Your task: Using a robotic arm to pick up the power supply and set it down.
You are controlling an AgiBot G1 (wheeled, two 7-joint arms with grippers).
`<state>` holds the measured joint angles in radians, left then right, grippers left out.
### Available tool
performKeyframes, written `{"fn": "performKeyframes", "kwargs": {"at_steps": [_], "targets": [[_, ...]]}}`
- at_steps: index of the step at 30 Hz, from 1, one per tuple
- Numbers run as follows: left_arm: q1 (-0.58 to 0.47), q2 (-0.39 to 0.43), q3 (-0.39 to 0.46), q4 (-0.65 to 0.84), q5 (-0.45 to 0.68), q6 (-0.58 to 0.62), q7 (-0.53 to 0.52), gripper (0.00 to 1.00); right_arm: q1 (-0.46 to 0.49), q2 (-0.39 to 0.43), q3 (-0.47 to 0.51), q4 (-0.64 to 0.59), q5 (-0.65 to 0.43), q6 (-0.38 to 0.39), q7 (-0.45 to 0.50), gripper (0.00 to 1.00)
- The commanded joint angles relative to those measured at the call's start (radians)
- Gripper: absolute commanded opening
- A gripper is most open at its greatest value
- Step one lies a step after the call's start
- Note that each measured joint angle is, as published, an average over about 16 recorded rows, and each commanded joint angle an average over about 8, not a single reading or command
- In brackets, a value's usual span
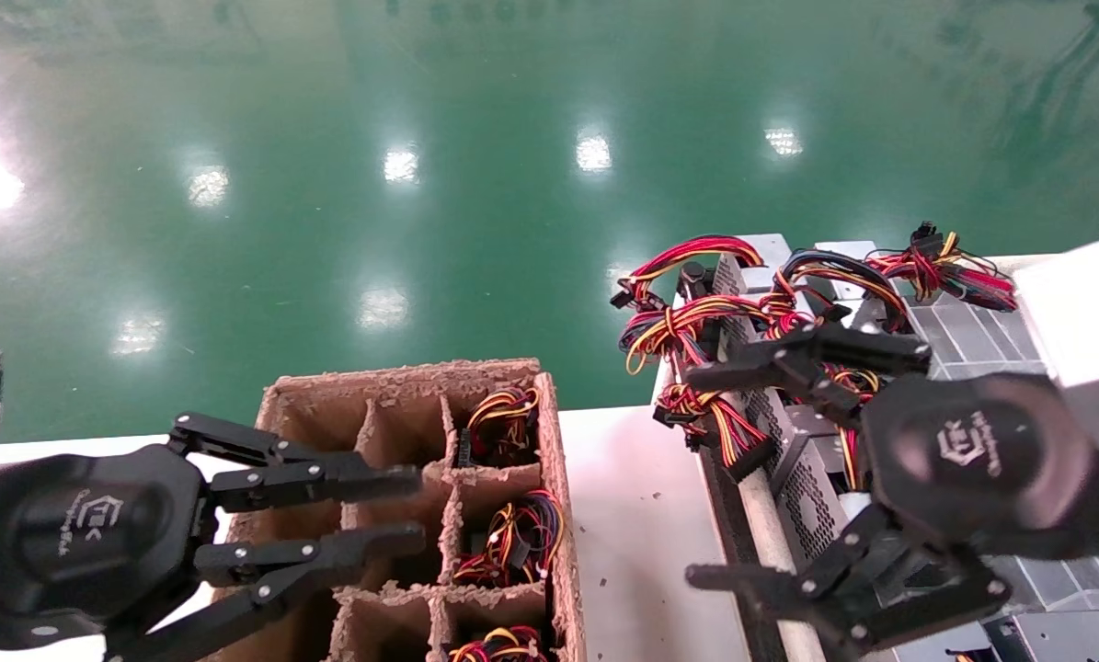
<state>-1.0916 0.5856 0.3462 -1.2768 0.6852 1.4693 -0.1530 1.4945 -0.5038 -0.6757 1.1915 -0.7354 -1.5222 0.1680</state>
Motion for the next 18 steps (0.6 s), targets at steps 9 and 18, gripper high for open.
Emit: {"fn": "performKeyframes", "kwargs": {"at_steps": [9, 18], "targets": [[0.000, 0.000, 0.000, 0.000, 0.000, 0.000, 0.000, 1.00, -0.269, -0.069, 0.254, 0.059, 0.003, 0.017, 0.013, 1.00], [0.000, 0.000, 0.000, 0.000, 0.000, 0.000, 0.000, 1.00, -0.438, -0.111, 0.412, 0.095, 0.004, 0.027, 0.020, 1.00]]}}
